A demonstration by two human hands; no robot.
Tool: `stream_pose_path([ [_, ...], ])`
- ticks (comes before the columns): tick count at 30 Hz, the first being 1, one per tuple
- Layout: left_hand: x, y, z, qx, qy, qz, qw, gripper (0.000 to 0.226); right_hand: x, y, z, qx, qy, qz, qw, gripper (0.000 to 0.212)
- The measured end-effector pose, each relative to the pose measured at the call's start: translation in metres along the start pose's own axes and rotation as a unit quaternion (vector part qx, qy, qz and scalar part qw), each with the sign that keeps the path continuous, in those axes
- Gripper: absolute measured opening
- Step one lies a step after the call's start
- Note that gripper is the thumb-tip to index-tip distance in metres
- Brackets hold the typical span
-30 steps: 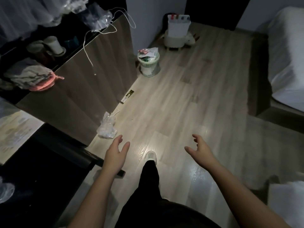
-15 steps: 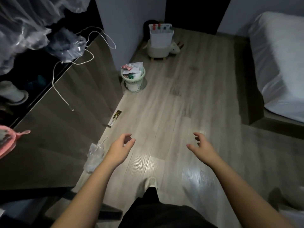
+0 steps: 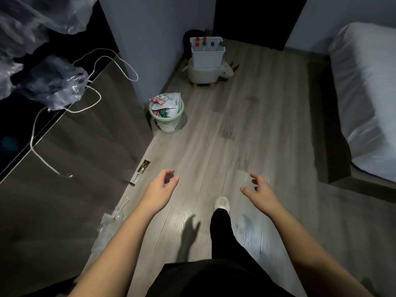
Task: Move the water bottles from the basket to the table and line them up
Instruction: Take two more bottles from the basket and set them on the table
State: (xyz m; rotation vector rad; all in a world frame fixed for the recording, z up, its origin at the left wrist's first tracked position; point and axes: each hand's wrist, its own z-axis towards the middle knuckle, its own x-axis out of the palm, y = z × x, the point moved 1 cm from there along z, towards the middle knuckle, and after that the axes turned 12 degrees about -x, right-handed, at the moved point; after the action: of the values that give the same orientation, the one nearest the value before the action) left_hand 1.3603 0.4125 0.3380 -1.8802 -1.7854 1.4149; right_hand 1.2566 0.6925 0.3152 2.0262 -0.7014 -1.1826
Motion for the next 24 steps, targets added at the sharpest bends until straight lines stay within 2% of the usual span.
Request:
stream_pose_path([
  [13, 0.036, -0.139, 0.138, -0.045, -0.07, -0.023, 0.996, 0.035, -0.111, 0.041, 0.214, -0.05, 0.072, -0.059, 0.994, 0.067],
  [24, 0.05, -0.217, 0.246, -0.037, -0.042, -0.037, 0.998, 0.034, -0.142, 0.063, 0.326, -0.037, 0.079, -0.08, 0.993, 0.069],
])
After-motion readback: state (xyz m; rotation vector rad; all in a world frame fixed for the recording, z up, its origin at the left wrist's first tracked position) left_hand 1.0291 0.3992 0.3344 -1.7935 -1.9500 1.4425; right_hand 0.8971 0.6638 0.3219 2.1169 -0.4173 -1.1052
